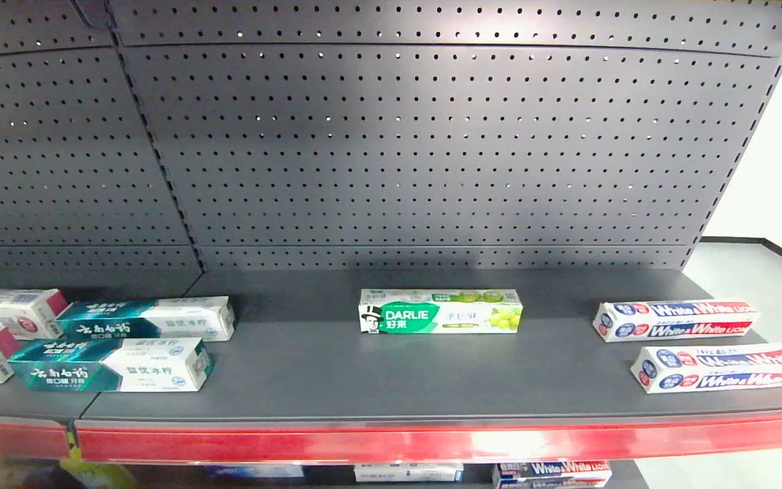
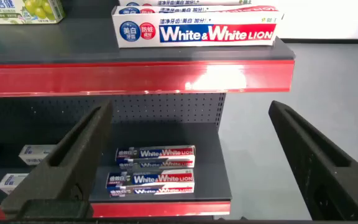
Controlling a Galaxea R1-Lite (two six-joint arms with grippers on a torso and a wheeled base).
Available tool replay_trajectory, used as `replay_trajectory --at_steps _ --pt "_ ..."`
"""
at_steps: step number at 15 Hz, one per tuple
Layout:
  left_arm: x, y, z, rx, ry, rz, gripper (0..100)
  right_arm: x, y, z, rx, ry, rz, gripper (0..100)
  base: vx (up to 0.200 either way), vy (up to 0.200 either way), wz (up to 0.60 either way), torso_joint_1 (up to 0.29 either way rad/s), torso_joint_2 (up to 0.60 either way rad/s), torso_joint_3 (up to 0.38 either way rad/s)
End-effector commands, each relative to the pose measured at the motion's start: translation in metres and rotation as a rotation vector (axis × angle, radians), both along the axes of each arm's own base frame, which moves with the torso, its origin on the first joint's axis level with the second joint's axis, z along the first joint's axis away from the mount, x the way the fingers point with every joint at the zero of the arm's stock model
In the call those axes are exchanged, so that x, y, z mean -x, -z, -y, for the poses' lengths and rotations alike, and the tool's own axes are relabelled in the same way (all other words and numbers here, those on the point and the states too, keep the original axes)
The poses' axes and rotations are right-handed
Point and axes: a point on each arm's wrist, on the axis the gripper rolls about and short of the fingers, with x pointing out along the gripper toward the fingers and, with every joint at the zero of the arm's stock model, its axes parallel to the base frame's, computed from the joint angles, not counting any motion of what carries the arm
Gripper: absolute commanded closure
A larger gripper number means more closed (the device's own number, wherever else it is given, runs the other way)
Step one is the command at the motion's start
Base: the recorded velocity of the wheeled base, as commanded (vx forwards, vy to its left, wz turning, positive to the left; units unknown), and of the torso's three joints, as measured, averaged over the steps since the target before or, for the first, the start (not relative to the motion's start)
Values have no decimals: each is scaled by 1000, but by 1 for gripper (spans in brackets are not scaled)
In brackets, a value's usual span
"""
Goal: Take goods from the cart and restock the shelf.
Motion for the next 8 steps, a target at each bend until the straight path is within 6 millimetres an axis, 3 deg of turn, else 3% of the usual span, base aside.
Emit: replay_trajectory --at_steps 1,8 --pt "0 0 0 1 -1 -1 0 0 0 0 -2 1 0 0 0 0 -600 -2 2 2" --pt "0 0 0 1 -1 -1 0 0 0 0 -1 -1 0 0 0 0 -600 3 3 2"
